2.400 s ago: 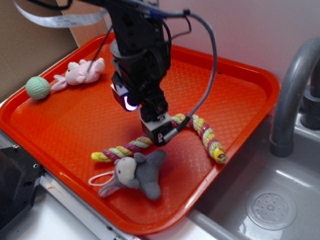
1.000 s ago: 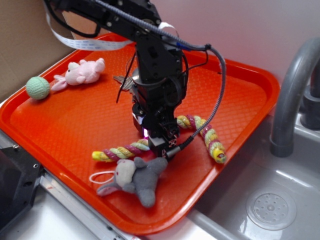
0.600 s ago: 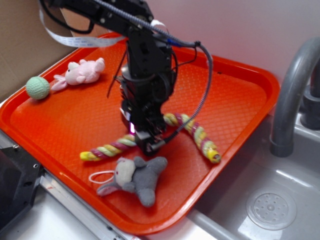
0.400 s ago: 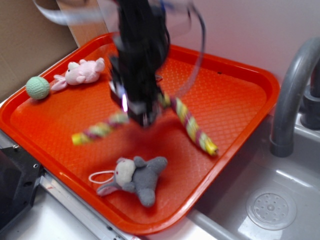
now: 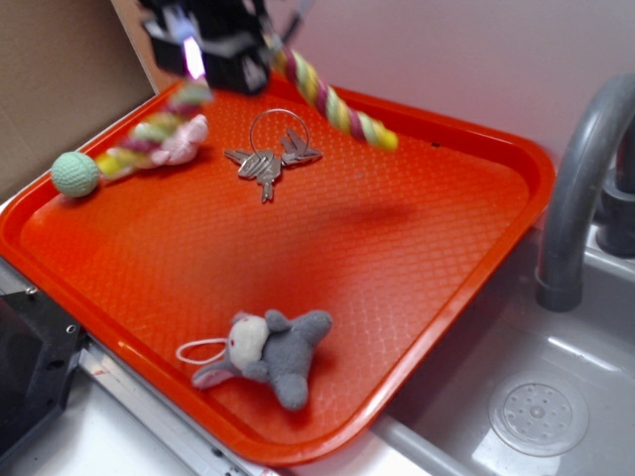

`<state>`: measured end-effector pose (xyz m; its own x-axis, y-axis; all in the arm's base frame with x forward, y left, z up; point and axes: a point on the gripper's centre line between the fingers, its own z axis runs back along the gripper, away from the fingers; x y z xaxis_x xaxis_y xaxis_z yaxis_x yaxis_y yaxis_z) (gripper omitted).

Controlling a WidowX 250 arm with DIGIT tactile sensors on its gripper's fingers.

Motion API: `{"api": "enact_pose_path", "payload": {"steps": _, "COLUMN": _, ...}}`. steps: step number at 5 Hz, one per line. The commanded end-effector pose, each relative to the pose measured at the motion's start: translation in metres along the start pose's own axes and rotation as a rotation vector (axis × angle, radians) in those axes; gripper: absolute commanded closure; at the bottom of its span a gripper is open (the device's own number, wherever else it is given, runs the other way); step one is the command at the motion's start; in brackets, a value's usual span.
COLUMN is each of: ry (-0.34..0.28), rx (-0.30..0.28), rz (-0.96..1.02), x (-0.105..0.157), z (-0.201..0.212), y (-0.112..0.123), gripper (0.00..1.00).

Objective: Grab the multicolored rope.

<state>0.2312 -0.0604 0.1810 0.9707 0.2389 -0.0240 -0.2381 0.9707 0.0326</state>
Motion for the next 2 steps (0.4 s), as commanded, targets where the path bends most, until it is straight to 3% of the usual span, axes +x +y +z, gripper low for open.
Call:
{"api": "enact_pose_path", "payload": {"steps": 1, "ry": -0.101, "rx": -0.132, "rz": 0.068, "x": -0.0137, "z": 0.0518, "y": 0.022, "gripper": 1.0}}
{"api": "enact_pose_path", "payload": {"steps": 2, "ry": -0.114, "rx": -0.1, "rz": 0.088, "x": -0.0105, "z": 0.0455, "y": 0.0204, "gripper": 1.0}}
